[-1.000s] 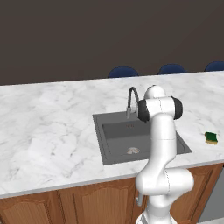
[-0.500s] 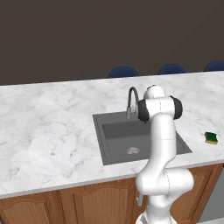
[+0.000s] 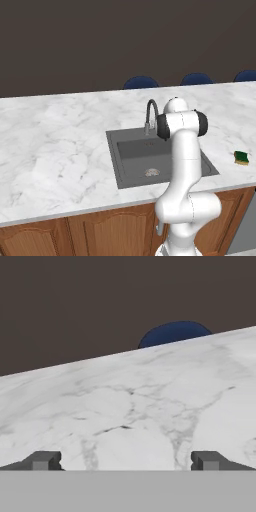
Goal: Soak the sponge with water for a few seconds and then drop it inside the sink.
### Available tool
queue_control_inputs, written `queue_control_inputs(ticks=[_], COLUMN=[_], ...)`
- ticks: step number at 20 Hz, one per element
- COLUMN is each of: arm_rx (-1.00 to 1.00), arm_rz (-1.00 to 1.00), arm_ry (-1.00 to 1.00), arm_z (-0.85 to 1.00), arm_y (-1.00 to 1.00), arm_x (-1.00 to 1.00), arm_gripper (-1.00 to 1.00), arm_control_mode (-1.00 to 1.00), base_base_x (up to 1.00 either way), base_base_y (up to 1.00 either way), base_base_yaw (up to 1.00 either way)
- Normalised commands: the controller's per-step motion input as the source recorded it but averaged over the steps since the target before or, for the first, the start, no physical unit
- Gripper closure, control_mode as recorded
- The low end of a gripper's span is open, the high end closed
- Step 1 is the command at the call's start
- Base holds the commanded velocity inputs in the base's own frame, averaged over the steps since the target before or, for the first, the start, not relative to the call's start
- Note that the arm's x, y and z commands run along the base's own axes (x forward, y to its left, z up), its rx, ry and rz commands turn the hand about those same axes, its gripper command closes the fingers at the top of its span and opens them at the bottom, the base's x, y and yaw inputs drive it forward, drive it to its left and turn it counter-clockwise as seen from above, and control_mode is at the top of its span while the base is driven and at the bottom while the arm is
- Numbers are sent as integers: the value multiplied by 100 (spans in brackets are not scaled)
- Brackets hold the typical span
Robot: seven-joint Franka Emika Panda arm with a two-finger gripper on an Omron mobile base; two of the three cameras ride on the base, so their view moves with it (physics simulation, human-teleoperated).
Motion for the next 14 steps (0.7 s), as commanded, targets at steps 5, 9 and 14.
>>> queue_control_inputs(ticks=[5, 9, 14], arm_rx=[0, 0, 0], arm_rz=[-6, -6, -6], arm_ry=[1, 3, 2], arm_z=[-62, -63, -62], arm_y=[-90, -88, -89], arm_x=[0, 0, 0], arm_gripper=[-100, -100, -100], arm_control_mode=[-100, -100, -100], base_base_x=[0, 0, 0], base_base_y=[0, 0, 0], base_base_yaw=[0, 0, 0])
